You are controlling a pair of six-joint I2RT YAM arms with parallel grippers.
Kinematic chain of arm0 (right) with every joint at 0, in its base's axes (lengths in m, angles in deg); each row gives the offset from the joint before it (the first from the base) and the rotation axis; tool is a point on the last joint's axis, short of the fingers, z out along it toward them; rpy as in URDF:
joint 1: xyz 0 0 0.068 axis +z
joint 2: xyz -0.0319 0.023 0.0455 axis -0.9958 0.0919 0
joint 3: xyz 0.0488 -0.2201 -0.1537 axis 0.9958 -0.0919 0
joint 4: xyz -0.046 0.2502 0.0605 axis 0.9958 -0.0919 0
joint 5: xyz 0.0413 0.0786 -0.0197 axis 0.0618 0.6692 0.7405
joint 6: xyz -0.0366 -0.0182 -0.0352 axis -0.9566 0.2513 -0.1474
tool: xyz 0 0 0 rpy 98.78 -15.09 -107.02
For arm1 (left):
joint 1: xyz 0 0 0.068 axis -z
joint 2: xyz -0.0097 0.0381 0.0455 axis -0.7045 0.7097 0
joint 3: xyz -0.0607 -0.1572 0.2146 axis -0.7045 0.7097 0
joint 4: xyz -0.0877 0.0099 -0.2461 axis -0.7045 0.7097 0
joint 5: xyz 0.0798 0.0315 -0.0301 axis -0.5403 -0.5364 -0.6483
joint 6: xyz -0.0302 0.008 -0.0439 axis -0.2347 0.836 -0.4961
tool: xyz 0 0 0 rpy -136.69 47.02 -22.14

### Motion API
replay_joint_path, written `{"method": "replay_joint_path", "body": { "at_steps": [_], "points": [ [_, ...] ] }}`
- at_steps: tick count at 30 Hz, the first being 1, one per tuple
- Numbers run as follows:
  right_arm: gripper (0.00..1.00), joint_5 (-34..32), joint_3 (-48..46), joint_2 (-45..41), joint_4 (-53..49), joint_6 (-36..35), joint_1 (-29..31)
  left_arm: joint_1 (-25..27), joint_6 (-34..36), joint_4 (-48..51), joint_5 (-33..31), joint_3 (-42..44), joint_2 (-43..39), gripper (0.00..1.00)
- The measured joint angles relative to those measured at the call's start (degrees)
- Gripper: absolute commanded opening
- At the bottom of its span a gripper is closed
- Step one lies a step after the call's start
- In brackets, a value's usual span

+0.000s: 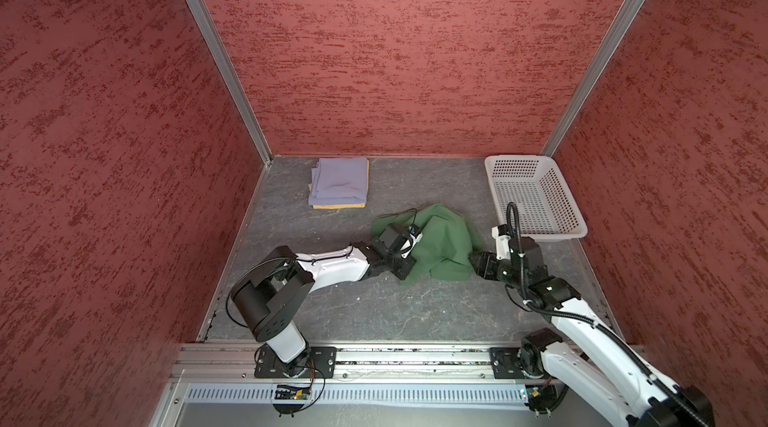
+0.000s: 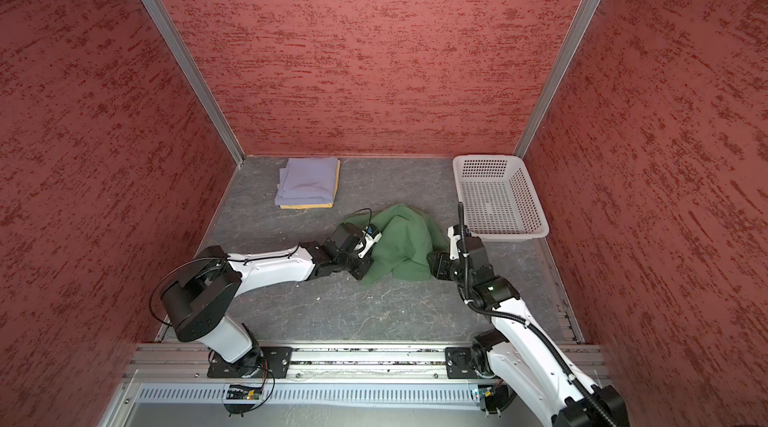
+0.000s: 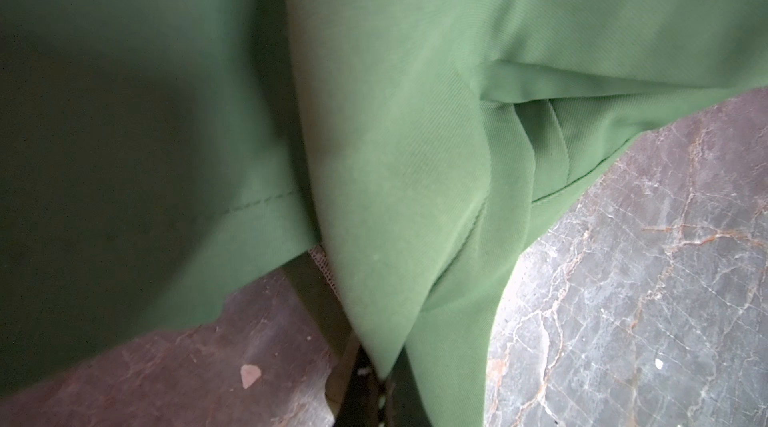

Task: Fold and stack the skirts

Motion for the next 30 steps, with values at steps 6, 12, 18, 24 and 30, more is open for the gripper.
{"method": "replay_joint_path", "body": {
  "at_steps": [6,12,18,24,30],
  "points": [
    [0.52,1.51,-1.33,-0.26,0.02,0.46,0.26,-0.17,-0.07,0.52,-2.32,-1.20,-0.70,0.00],
    [0.53,2.51,-3.96,-0.68,2.16,1.03,0.92,-0.17,0.20,2.12,-5.27,-2.67,-6.69,0.00],
    [0.53,2.43,-4.46,1.95,6.29,1.20,2.05,-0.26,1.66,4.85,-9.66,-8.98,-11.28,0.00],
    [0.53,1.31,-4.46,8.76,11.19,1.36,3.69,-0.81,1.79,11.15,-18.80,-16.74,-11.28,0.00],
    [0.51,-0.35,-4.44,13.94,14.69,1.11,5.33,-3.15,2.67,15.43,-24.85,-20.50,-11.19,0.00]
  ]
}}
